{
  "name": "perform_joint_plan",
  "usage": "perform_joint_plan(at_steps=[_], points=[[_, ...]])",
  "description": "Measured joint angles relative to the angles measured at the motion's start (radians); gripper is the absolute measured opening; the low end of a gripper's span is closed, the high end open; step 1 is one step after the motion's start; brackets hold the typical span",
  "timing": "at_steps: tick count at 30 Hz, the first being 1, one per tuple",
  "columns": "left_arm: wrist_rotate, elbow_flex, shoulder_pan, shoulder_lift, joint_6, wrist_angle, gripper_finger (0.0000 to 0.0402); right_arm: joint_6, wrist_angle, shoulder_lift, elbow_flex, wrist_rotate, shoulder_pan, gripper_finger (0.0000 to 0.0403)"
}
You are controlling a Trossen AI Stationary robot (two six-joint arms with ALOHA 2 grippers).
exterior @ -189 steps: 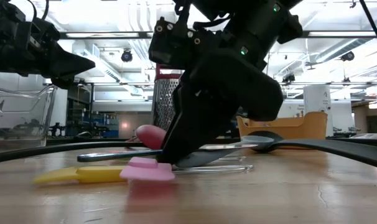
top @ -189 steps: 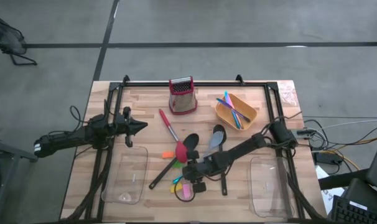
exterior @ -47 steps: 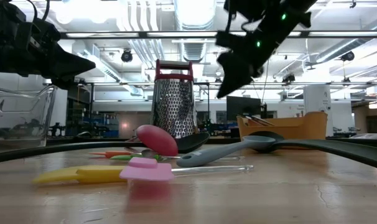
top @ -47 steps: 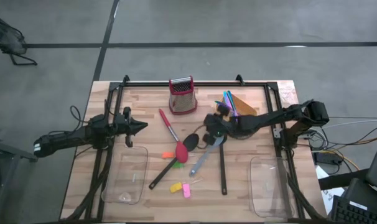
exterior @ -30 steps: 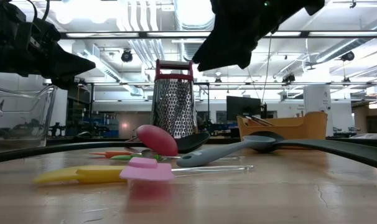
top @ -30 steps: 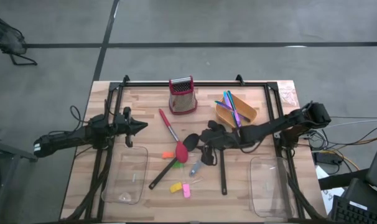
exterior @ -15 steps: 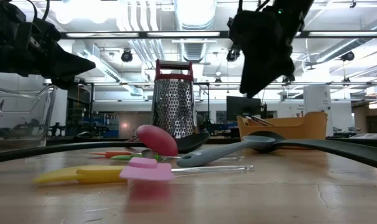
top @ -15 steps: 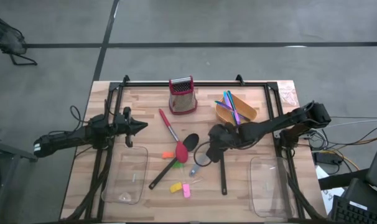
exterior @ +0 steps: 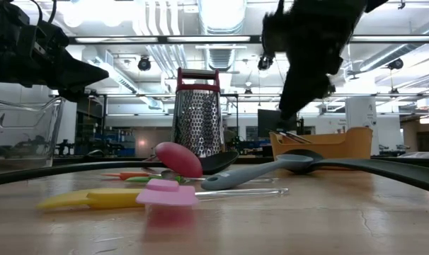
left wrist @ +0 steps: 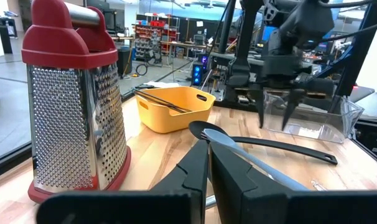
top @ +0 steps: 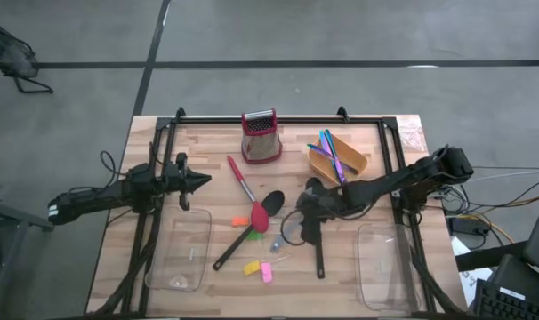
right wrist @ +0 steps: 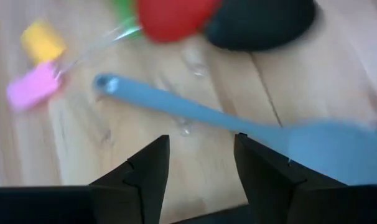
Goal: Pick & Place Kitchen Items
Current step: Put the blue slotted spoon into the right transparent bin
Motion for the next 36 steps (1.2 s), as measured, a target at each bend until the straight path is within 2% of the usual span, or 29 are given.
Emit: perform_joint_plan(at_steps=[6, 13, 19, 36], points=[[0.000, 0.000, 0.000, 0.000, 0.000, 0.000, 0.0023, -0.346, 0.052, 0.017, -0.001, 0.007, 0.005, 0.0167], [0.000, 0.000, 0.000, 0.000, 0.000, 0.000, 0.0023, -0.498, 0.048, 0.122, 0.007, 0.028, 0.001, 0.0178], [0.000, 0.000, 0.000, 0.001, 0.000, 0.000, 0.0023, -0.580, 0.057, 0.180, 0.007, 0.106, 0.002, 0.0185], [0.000, 0.000, 0.000, 0.000, 0.000, 0.000, 0.0023, -0.656, 0.074, 0.279, 0.057, 0.102, -0.019, 0.0138]])
